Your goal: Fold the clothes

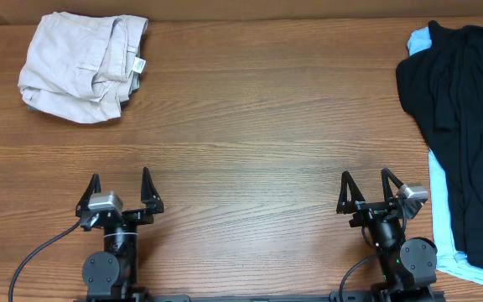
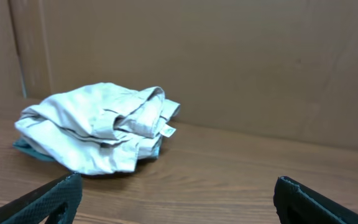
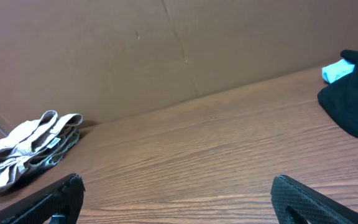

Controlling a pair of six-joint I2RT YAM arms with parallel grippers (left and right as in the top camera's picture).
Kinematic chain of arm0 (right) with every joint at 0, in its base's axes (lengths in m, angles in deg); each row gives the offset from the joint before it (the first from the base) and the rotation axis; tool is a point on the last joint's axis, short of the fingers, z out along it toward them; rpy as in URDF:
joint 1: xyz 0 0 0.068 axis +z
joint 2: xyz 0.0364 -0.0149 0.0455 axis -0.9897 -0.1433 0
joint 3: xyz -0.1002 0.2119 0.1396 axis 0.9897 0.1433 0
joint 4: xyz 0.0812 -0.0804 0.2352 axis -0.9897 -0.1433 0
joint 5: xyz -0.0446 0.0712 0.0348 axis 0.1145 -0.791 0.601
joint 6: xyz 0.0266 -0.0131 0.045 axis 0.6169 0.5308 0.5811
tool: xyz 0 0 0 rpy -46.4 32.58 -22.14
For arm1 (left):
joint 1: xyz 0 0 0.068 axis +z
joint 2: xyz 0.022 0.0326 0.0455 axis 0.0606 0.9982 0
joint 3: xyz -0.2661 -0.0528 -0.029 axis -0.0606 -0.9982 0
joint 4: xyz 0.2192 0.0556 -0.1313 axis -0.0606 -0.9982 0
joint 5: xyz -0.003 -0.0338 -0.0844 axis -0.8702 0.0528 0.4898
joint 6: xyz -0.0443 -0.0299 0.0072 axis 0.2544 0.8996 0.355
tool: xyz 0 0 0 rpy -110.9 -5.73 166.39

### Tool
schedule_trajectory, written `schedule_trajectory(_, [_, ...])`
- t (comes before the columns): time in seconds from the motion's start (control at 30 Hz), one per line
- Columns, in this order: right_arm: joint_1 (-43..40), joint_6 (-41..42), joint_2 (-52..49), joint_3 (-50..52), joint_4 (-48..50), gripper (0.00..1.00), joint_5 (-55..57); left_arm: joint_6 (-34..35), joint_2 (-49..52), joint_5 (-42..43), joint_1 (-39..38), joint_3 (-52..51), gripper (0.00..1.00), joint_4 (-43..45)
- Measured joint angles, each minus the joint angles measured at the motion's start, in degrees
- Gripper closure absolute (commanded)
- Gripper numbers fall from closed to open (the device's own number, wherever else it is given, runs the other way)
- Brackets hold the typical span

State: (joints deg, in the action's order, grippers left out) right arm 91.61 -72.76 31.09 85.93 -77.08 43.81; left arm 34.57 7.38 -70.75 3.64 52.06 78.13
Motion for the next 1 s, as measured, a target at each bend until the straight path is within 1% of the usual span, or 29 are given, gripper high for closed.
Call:
schedule_trajectory(0.23, [0.00,0.02,0.00,0.00,0.04,0.00,0.00,-0.22,-0.17,1.27,0.26,-0.15,0.00,-8.26])
schedule_trajectory(0.47, [0.00,0.00,0.00,0.00,0.04,0.00,-0.02,-0.22,-0.22,2.82,0.26,-0.15,0.00,-8.28])
schedule_trajectory(1.0, [0.00,0.02,0.00,0.00,0.04,0.00,-0.02,-0.22,-0.22,3.06,0.26,-0.15,0.00,-8.31])
